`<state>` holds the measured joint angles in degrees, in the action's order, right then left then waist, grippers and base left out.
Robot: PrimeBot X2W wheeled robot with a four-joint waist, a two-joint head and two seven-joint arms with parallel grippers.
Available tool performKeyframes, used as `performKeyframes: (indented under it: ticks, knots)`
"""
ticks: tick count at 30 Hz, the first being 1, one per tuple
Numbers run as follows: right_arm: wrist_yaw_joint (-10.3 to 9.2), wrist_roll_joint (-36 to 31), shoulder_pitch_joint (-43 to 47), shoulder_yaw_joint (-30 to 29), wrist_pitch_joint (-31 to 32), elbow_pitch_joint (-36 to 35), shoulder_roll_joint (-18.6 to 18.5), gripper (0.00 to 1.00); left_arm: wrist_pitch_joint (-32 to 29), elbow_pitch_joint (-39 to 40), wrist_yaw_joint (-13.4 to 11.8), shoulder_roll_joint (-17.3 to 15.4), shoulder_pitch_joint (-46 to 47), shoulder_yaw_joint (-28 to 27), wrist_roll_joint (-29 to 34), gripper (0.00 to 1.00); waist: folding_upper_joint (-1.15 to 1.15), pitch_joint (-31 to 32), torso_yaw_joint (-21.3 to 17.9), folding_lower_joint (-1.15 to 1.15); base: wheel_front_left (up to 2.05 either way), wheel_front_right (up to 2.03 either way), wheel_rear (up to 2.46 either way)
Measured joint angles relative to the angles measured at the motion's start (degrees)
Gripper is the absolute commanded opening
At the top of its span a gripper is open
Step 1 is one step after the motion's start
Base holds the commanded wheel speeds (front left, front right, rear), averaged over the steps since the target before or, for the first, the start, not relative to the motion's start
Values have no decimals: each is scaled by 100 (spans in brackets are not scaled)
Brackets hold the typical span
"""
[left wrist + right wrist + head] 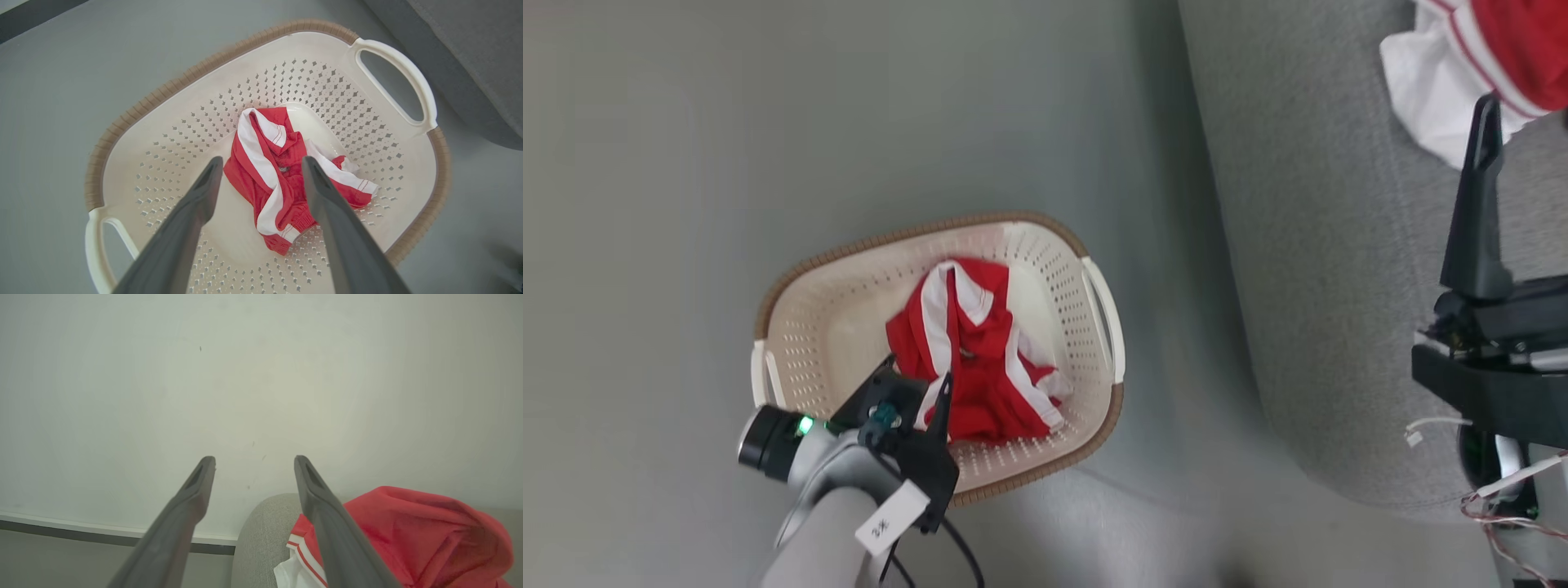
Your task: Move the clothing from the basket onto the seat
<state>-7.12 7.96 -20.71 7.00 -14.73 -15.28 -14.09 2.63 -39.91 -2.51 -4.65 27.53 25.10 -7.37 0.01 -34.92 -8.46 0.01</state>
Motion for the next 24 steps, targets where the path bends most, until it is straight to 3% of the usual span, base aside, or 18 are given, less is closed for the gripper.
performKeyframes:
  ticks: [13, 24]
  knots:
    - [0, -204, -848, 26, 47, -667, -24, 100, 25, -576, 62, 109, 940, 250, 183, 100, 0, -1125, 69, 0, 0, 0, 0]
    - [0, -410, -1201, 109, 46, -649, 48, 100, 104, -1131, 159, 143, 1468, 366, 225, 100, 0, -1884, 174, 0, 0, 0, 0]
